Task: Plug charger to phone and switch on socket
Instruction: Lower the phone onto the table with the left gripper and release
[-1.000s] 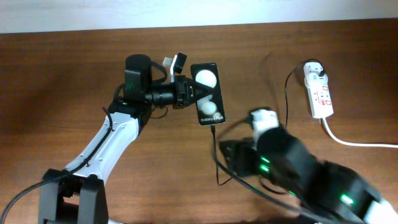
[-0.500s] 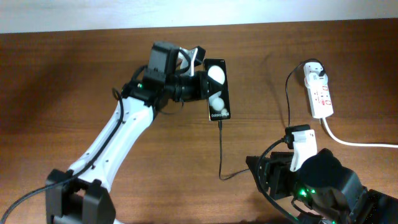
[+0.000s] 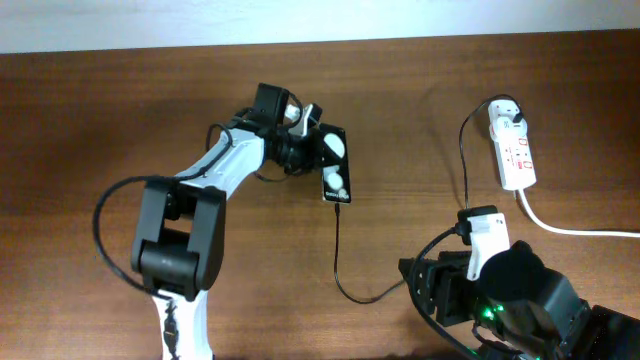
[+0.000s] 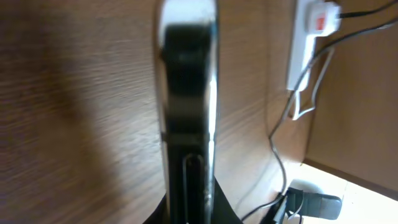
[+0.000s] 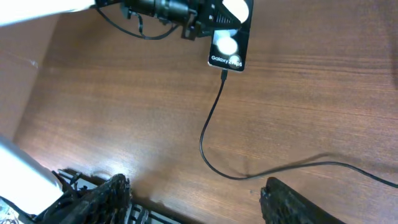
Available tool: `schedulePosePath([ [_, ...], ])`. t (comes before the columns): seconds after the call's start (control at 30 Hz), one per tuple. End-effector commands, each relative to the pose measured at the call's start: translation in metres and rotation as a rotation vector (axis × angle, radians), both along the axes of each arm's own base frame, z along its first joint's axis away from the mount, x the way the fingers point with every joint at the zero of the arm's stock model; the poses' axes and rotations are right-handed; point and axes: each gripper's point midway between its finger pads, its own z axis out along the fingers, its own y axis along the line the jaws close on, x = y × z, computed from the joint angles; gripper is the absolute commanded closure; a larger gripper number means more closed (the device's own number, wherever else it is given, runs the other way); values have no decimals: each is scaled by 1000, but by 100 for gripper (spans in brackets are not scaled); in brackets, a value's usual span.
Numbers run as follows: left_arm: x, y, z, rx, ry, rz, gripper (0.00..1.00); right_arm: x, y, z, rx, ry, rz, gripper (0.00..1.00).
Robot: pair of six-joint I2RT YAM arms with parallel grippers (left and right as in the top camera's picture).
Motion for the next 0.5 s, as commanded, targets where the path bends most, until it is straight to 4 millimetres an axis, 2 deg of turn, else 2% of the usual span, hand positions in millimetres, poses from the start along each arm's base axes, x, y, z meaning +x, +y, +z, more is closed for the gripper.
schedulePosePath([
  [0.0,6,3,-18,59,-11,1,100,1,-1,4,5,-8,-5,29],
  [0.07,6,11,-30,116,5,21,100,1,-1,4,5,-8,-5,29],
  [0.23,5,11,-32,121,10,22,91,2,-6,2,-14,-13,-23,28],
  [0.4,4,20,-39,180,22,41,70,1,-8,0,-26,-4,-24,28],
  [0.47,3,30,-48,251,35,62,66,0,-9,-1,-31,1,-24,28],
])
